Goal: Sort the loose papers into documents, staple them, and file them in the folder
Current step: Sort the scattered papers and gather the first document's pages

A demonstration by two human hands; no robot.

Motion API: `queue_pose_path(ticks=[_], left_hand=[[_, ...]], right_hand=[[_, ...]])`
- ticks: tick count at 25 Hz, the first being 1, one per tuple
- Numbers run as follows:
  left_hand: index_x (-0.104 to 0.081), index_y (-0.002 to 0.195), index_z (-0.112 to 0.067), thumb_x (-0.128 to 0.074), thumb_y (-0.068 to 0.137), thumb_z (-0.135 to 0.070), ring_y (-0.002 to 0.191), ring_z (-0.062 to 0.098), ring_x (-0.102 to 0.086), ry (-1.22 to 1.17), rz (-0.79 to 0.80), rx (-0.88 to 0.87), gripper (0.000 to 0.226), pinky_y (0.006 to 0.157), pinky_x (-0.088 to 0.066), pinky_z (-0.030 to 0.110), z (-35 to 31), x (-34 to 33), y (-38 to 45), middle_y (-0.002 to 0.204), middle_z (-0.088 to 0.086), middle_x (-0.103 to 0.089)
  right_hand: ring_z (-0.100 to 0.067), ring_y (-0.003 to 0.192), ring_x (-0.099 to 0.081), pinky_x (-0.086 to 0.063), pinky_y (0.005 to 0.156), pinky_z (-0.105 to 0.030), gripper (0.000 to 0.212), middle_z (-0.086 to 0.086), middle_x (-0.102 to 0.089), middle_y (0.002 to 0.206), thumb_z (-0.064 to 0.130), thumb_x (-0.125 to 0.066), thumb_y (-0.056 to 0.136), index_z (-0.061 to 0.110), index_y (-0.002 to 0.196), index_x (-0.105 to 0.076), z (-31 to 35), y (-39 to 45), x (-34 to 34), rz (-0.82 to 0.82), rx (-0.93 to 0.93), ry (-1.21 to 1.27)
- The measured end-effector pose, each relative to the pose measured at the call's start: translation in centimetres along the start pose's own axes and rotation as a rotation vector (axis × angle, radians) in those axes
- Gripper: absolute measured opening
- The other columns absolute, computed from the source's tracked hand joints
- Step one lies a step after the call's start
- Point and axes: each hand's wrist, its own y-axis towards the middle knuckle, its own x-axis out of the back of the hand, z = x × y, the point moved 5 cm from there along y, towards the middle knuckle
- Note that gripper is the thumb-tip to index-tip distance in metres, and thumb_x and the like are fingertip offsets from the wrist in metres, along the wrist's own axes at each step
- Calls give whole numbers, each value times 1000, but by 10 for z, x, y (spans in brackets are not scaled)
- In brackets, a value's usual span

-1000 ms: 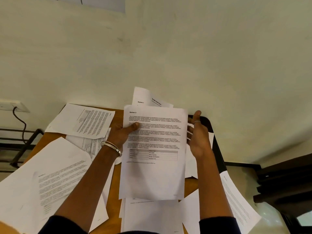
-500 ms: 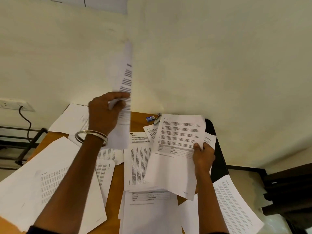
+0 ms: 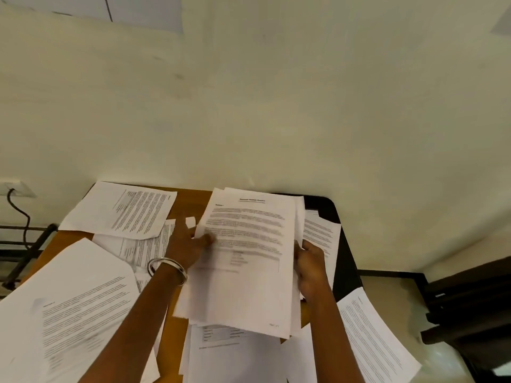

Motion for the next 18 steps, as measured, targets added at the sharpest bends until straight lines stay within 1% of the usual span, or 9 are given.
queue_pose_path(ticks=[1,3,5,7,10,12,14,15,18], left_hand=[[-30,141,-20,-82,67,-17,106,29,-62,83,2,28,90,95,-46,52,11,0,3,120,8,-63],[-39,138,-13,-82,67,-19,111,32,-58,175,-27,80,83,98,-44,46,21,-5,2,124,11,-59],[-60,120,-10,-82,66,-24,100,29,-63,201,-82,77,59,88,-49,39,25,-9,-1,113,8,-66],[-68,102,-10,-82,67,-26,89,25,-65,152,-106,85,42,80,-49,35,30,-15,-6,100,5,-70],[-66,100,-10,-80,70,-25,91,25,-64,64,-100,115,37,84,-50,41,37,-23,-8,101,6,-69],[-61,105,-6,-79,71,-17,92,26,-63,2,-99,115,40,86,-50,42,35,-26,-11,104,8,-67],[-51,113,-6,-79,70,-10,90,25,-60,-30,-135,124,51,85,-49,39,33,-28,-14,102,7,-63],[-46,116,-8,-79,70,-7,89,25,-59,-51,-148,125,57,84,-48,39,33,-31,-15,101,7,-62],[-38,124,-13,-78,70,-7,89,26,-60,-96,-129,118,68,85,-48,43,32,-41,-17,103,6,-62]], right_hand=[[-28,96,-67,-54,88,-47,21,-4,-71,107,10,-58,94,28,99,-67,-1,0,4,-5,-18,13],[-30,99,-67,-53,89,-51,22,-4,-72,107,13,-57,94,31,101,-67,-4,-1,6,24,-47,26],[-32,97,-68,-52,89,-55,23,-7,-73,104,11,-59,93,30,96,-71,-4,-2,7,68,-69,35],[-32,86,-68,-53,87,-56,26,-11,-74,94,7,-61,91,27,83,-76,-3,-5,6,126,-93,21],[-30,82,-68,-52,87,-57,28,-10,-74,91,8,-56,94,25,80,-75,-3,-3,8,149,-94,-10],[-29,94,-68,-52,91,-55,17,-7,-73,102,23,-55,97,29,97,-71,-4,1,10,131,-82,-26],[-25,101,-67,-52,93,-50,26,-2,-70,112,43,-51,96,33,118,-60,-2,4,11,124,-70,-49],[-23,100,-67,-54,91,-45,30,-1,-69,112,46,-49,95,32,121,-58,0,6,11,141,-55,-61],[-13,90,-69,-57,73,-25,22,3,-71,104,26,-55,96,21,116,-63,7,7,12,175,47,-144]])
